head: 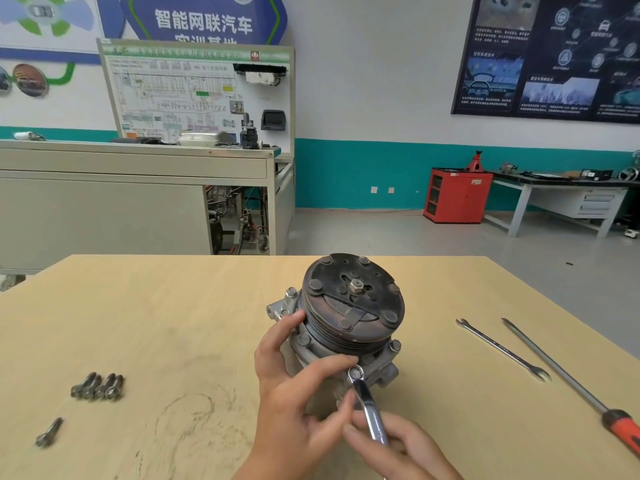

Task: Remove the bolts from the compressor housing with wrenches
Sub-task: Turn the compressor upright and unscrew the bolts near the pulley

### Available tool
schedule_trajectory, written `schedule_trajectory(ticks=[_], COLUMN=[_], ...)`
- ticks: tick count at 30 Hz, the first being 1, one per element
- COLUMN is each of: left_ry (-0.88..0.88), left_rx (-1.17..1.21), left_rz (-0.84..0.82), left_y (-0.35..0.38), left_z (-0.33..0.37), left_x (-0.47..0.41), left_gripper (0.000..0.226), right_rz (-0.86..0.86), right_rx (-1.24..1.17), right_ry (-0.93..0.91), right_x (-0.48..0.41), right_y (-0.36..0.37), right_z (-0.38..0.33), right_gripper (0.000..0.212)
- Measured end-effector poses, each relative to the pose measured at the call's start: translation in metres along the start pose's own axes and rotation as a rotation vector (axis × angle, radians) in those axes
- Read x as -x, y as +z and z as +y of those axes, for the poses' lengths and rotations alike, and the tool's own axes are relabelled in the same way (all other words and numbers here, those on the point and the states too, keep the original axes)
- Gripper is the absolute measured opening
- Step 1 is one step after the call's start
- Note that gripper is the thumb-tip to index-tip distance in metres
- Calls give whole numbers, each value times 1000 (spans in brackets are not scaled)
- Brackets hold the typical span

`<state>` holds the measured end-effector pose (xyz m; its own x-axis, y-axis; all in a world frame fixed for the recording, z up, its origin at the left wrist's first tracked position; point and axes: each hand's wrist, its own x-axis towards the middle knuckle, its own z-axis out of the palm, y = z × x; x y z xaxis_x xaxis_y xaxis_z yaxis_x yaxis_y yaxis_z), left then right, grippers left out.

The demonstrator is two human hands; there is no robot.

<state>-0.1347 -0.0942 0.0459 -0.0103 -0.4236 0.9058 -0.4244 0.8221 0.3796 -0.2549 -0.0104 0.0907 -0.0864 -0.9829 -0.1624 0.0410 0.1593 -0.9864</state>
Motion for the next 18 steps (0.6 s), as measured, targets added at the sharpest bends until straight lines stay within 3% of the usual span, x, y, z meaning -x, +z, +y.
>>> schedule_trajectory(ticks=[7,11,14,18], left_ry=[-5,-40,-30,-25], left_rx=[3,-7,-32,-61], left_rz=[2,22,13,19], left_y=[5,9,10,14], left_z=[-4,-3,-2,-4], left_x=[4,4,4,5], left_gripper=[33,35,35,31], right_rz=[82,110,381,420], right_rx=[57,-38,-135,11], right_ry=[-30,-32,-143,-399], right_x=[4,-1,4,-2], right_y=[2,10,11,25], right_z=[-6,-10,-8,0], right_gripper=[14,12,27,36])
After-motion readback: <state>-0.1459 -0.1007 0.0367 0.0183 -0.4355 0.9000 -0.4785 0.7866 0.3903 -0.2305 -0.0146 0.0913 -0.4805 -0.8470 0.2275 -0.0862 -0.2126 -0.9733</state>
